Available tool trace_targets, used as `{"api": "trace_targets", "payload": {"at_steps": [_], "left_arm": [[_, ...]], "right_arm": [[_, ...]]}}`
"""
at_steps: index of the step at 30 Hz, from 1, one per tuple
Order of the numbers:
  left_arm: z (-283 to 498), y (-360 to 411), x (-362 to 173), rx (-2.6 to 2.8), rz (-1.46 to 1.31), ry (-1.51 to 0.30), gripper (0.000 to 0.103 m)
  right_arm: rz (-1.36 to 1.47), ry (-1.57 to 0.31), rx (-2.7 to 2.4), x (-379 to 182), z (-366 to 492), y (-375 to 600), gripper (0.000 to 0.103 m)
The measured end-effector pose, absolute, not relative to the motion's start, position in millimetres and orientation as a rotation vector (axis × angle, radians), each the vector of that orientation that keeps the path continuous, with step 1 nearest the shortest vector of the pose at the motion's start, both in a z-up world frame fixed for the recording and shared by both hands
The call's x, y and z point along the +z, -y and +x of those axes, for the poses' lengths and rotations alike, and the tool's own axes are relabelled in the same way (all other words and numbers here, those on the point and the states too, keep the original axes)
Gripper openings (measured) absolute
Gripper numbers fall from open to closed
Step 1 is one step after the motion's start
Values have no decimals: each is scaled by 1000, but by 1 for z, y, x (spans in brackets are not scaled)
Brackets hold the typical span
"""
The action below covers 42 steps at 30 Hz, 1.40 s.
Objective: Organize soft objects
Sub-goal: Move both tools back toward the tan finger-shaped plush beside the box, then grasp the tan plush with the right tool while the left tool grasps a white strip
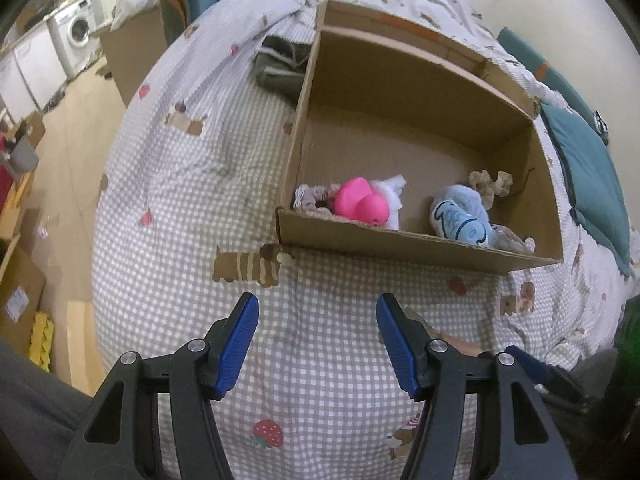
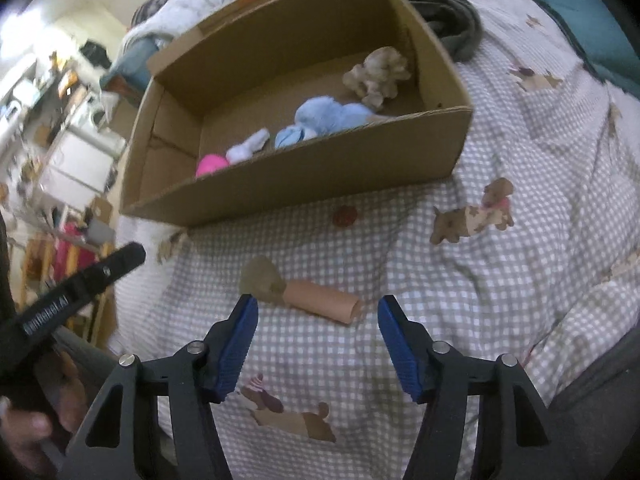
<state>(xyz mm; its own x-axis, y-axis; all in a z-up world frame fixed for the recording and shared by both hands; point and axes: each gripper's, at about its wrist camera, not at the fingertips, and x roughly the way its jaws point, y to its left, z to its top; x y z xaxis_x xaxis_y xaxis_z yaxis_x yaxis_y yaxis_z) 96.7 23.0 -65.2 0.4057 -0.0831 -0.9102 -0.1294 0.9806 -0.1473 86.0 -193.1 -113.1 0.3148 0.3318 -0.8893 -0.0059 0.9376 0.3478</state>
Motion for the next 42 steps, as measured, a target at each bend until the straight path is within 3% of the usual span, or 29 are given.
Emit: {"api": "trace_targets", "payload": {"at_steps": [6, 10, 11, 13, 26, 36, 37, 39, 42], "left_arm": [[98, -21, -70, 23, -227, -1184, 58], [98, -18, -71, 9, -219, -1189, 58], [98, -17, -71, 8, -214, -1191, 58], [99, -15, -73, 2, -214, -1195, 58], [105, -3, -96, -17, -199, -1269, 58], [113, 62, -133, -245, -66, -1352, 58], [114, 63, -135, -236, -65, -1345, 56], [116, 62, -138, -221, -70, -1326, 36], [121, 56, -138, -213, -86, -1303, 18]], "right_arm": [[173, -1299, 221, -136, 95, 171, 63], [108, -1326, 245, -147, 101, 156, 36], [95, -1331, 251, -149, 101, 153, 34], [92, -1326, 267, -149, 102, 150, 6], [244, -1172, 262, -113, 97, 175, 5], [323, -1164, 225, -107, 93, 201, 5], [325, -1163, 226, -106, 93, 203, 5], [328, -1163, 223, -106, 93, 203, 5], [337, -1167, 222, -107, 94, 202, 5]]}}
